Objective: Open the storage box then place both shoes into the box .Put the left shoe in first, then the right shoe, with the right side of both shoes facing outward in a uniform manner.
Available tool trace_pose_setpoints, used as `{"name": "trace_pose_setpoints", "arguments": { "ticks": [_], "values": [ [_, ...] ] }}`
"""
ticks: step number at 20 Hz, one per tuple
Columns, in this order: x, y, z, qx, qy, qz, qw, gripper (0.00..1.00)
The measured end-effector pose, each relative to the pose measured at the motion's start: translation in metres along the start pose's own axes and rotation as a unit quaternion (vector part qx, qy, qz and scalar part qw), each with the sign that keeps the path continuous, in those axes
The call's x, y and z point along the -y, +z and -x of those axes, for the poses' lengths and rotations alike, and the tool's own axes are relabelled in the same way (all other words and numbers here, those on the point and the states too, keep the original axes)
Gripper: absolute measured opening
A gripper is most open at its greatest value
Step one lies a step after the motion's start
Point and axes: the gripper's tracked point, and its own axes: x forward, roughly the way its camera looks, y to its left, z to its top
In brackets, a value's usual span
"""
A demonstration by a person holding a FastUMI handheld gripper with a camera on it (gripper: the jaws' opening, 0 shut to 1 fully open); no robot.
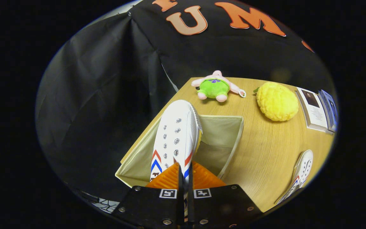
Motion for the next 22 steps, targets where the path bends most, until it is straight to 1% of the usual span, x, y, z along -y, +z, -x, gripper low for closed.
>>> {"name": "trace_pose_setpoints", "arguments": {
  "ticks": [2, 3, 4, 5, 7, 8, 9, 10, 13, 16, 19, 22],
  "values": [
    [0.001, -0.006, -0.003, -0.010, 0.001, 0.006, 1.000, 0.05],
    [-0.006, -0.007, -0.004, -0.010, 0.012, 0.005, 1.000, 0.10],
    [-0.012, -0.005, -0.003, -0.008, 0.022, 0.007, 1.000, 0.17],
    [-0.017, -0.003, -0.001, -0.001, 0.032, 0.010, 0.999, 0.33],
    [-0.018, 0.001, 0.012, 0.017, 0.035, 0.013, 0.999, 0.52],
    [-0.015, 0.003, 0.018, 0.026, 0.035, 0.011, 0.999, 0.55],
    [-0.012, 0.005, 0.026, 0.034, 0.036, 0.008, 0.999, 0.62],
    [-0.010, 0.007, 0.034, 0.043, 0.038, 0.002, 0.998, 0.65],
    [0.009, 0.015, 0.067, 0.078, 0.035, -0.010, 0.996, 0.79],
    [0.035, 0.018, 0.099, 0.108, 0.021, -0.022, 0.994, 0.87],
    [0.078, 0.012, 0.122, 0.124, -0.019, -0.024, 0.992, 0.93],
    [0.122, -0.001, 0.137, 0.129, -0.059, -0.036, 0.989, 0.95]
  ]
}}
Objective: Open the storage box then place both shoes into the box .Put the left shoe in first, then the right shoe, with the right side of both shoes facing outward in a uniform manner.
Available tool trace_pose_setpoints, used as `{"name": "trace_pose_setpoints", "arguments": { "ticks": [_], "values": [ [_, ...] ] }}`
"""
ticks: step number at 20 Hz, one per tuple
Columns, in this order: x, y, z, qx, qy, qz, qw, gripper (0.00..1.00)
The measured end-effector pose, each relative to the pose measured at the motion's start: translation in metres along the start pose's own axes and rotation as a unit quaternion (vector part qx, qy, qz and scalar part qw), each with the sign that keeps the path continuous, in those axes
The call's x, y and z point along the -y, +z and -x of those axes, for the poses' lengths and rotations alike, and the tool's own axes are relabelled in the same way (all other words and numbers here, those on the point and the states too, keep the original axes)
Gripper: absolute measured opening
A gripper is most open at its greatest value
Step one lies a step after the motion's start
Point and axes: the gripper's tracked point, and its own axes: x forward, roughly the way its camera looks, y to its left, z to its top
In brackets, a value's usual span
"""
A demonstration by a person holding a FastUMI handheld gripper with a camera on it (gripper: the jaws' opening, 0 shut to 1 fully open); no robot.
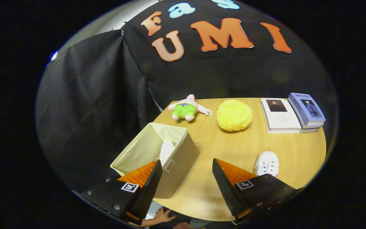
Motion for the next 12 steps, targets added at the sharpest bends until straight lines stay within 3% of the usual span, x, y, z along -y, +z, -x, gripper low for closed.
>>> {"name": "trace_pose_setpoints", "arguments": {
  "ticks": [6, 12],
  "values": [
    [0.086, -0.048, 0.005, -0.042, -0.056, -0.053, 0.996, 0.95],
    [0.161, -0.081, 0.008, -0.080, -0.120, -0.065, 0.987, 0.95]
  ]
}}
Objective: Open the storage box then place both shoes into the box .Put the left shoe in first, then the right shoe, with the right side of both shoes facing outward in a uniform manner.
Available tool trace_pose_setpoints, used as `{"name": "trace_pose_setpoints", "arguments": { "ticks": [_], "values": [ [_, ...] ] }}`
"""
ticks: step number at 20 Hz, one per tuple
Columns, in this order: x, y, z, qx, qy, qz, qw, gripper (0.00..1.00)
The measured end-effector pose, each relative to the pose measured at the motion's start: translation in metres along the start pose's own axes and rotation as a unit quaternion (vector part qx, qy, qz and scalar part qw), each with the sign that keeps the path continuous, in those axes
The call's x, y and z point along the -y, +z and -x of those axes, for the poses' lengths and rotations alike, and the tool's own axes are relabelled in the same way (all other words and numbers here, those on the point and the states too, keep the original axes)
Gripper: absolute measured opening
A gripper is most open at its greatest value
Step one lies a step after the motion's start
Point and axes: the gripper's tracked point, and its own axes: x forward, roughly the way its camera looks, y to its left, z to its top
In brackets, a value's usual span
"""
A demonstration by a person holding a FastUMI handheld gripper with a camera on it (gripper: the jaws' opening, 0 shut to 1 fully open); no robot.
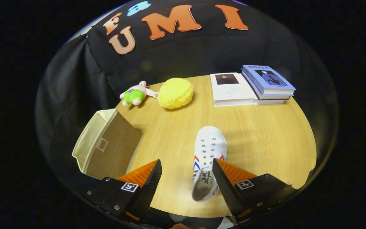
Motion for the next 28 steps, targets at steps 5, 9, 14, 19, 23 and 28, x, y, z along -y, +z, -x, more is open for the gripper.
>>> {"name": "trace_pose_setpoints", "arguments": {
  "ticks": [5, 9, 14, 19, 23, 28],
  "values": [
    [0.037, -0.025, -0.029, -0.037, -0.034, -0.014, 0.999, 0.90],
    [0.049, -0.033, -0.051, -0.052, -0.041, -0.027, 0.997, 0.79],
    [0.052, -0.044, -0.069, -0.069, -0.043, -0.037, 0.996, 0.54],
    [0.061, -0.039, -0.070, -0.047, -0.068, -0.002, 0.997, 0.18],
    [0.058, -0.034, -0.066, -0.046, -0.069, -0.015, 0.996, 0.07],
    [0.007, -0.004, -0.041, -0.012, -0.029, -0.011, 0.999, 0.07]
  ]
}}
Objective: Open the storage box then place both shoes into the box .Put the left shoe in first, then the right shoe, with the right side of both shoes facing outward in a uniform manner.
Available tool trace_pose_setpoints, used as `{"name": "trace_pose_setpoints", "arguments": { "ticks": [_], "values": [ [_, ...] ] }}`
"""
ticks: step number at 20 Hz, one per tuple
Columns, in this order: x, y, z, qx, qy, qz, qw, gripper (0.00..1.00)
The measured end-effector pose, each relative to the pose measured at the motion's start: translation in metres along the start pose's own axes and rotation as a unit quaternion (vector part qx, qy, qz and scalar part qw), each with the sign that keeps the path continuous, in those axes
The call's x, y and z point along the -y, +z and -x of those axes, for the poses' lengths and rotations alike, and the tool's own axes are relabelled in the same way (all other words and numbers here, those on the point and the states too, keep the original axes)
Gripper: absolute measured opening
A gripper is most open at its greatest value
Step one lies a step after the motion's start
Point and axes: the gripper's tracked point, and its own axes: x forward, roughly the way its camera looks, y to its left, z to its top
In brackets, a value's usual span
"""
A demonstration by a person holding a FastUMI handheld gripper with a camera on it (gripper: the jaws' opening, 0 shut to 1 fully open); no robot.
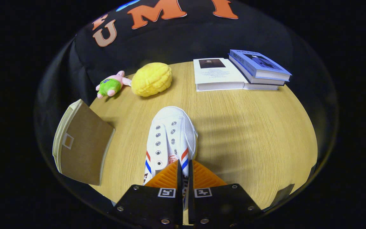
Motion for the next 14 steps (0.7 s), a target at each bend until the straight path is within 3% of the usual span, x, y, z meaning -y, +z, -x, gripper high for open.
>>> {"name": "trace_pose_setpoints", "arguments": {
  "ticks": [14],
  "values": [
    [-0.167, 0.064, 0.082, 0.077, 0.100, 0.073, 0.989, 0.07]
  ]
}}
